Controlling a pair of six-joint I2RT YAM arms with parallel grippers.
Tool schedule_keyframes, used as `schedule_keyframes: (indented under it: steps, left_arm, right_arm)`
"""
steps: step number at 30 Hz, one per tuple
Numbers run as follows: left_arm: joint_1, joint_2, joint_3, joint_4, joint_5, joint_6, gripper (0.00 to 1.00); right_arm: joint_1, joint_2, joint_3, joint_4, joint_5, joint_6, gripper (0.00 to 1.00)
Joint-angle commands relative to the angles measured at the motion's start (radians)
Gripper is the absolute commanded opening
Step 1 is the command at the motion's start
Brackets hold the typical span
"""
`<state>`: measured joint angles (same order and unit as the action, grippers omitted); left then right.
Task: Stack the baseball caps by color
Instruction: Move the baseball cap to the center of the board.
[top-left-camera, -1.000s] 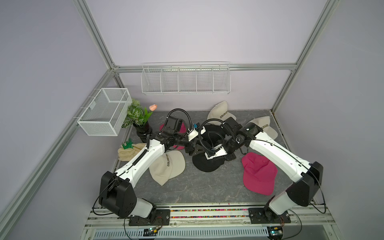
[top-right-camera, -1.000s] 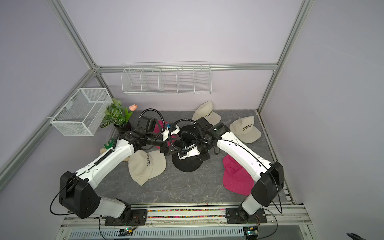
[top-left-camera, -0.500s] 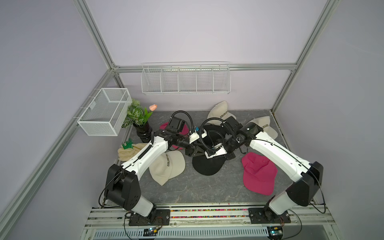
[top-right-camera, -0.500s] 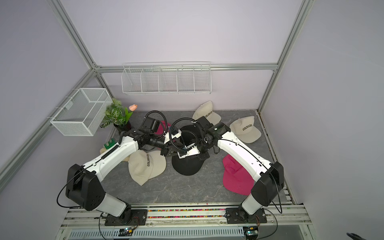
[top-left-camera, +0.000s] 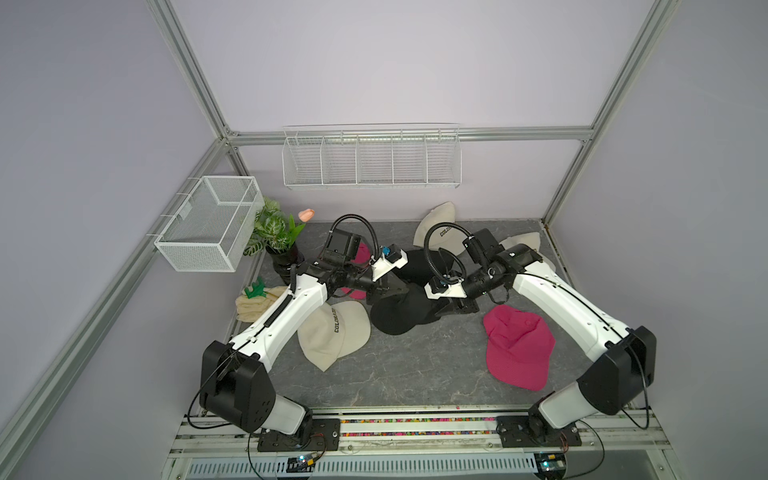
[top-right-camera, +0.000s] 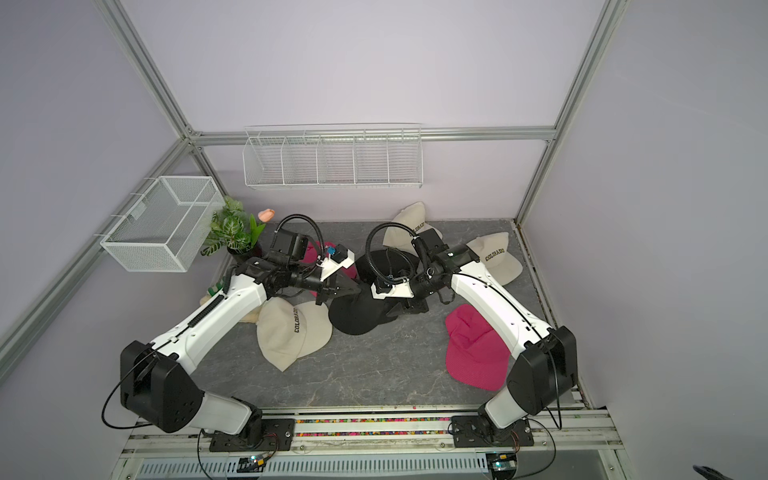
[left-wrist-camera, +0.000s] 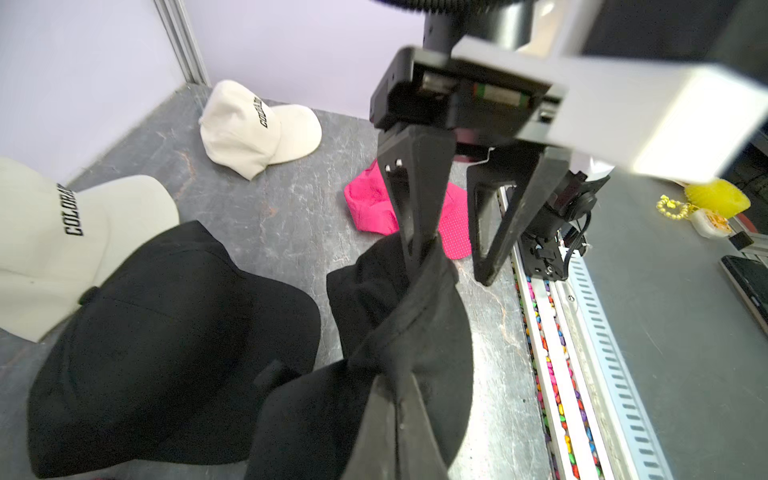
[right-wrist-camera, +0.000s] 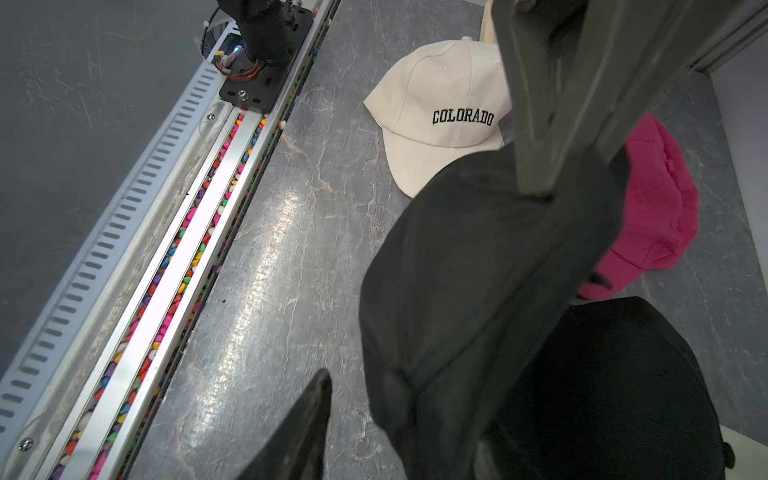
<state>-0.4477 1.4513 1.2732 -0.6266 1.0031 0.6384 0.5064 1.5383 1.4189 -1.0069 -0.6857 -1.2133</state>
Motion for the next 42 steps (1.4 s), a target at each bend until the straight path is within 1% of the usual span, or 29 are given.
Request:
schedule_keyframes:
  steps: [1, 4, 10, 15, 22, 25, 27, 28, 30, 32, 34, 35, 36, 39, 42]
  left_arm:
    - [0.032, -0.044, -0.005, 0.011, 0.120, 0.056, 0.00]
    - [0.044, -0.051, -0.006, -0.004, 0.154, 0.085, 0.00]
    - [0.051, -0.044, 0.005, -0.012, 0.180, 0.098, 0.00]
    - [0.053, -0.044, 0.009, -0.012, 0.182, 0.099, 0.00]
    - [0.054, -0.034, 0.013, -0.013, 0.177, 0.099, 0.00]
    - [0.054, -0.029, 0.017, -0.013, 0.174, 0.095, 0.00]
    - [0.055, -0.025, 0.016, -0.008, 0.172, 0.090, 0.00]
    - [0.055, -0.024, 0.017, 0.001, 0.165, 0.081, 0.00]
    - [0.054, -0.023, 0.008, 0.043, 0.133, 0.034, 0.00]
    - [0.054, -0.023, -0.017, 0.158, 0.057, -0.077, 0.00]
    - [0.055, -0.023, -0.046, 0.301, -0.044, -0.209, 0.00]
    - [0.055, -0.021, -0.053, 0.356, -0.078, -0.267, 0.00]
    - [0.054, -0.016, -0.054, 0.385, -0.087, -0.305, 0.00]
    - [0.049, 0.015, -0.035, 0.400, -0.091, -0.346, 0.00]
    - [0.045, 0.064, 0.014, 0.369, -0.149, -0.387, 0.00]
  right_arm:
    - [-0.025, -0.037, -0.059, 0.021, -0.069, 0.031, 0.48]
    - [-0.039, -0.047, -0.098, 0.042, -0.060, 0.049, 0.48]
    - [-0.082, -0.061, -0.142, 0.097, -0.066, 0.055, 0.48]
    - [-0.104, -0.050, -0.146, 0.078, -0.078, 0.043, 0.40]
    - [-0.128, -0.050, -0.143, 0.074, -0.077, 0.046, 0.38]
    - [-0.133, -0.047, -0.137, 0.070, -0.082, 0.051, 0.33]
    - [-0.135, -0.045, -0.132, 0.071, -0.090, 0.060, 0.28]
    - [-0.136, -0.045, -0.131, 0.079, -0.088, 0.078, 0.24]
    - [-0.144, -0.045, -0.121, 0.093, -0.081, 0.115, 0.15]
    - [-0.160, -0.048, -0.105, 0.086, -0.060, 0.126, 0.07]
    - [-0.181, -0.048, -0.087, 0.080, -0.042, 0.123, 0.07]
    - [-0.195, -0.044, -0.075, 0.067, -0.042, 0.114, 0.06]
    - [-0.206, -0.038, -0.058, 0.058, -0.046, 0.099, 0.06]
    - [-0.247, 0.012, 0.024, -0.054, -0.064, 0.051, 0.06]
    - [-0.285, 0.089, 0.132, -0.151, -0.076, -0.009, 0.07]
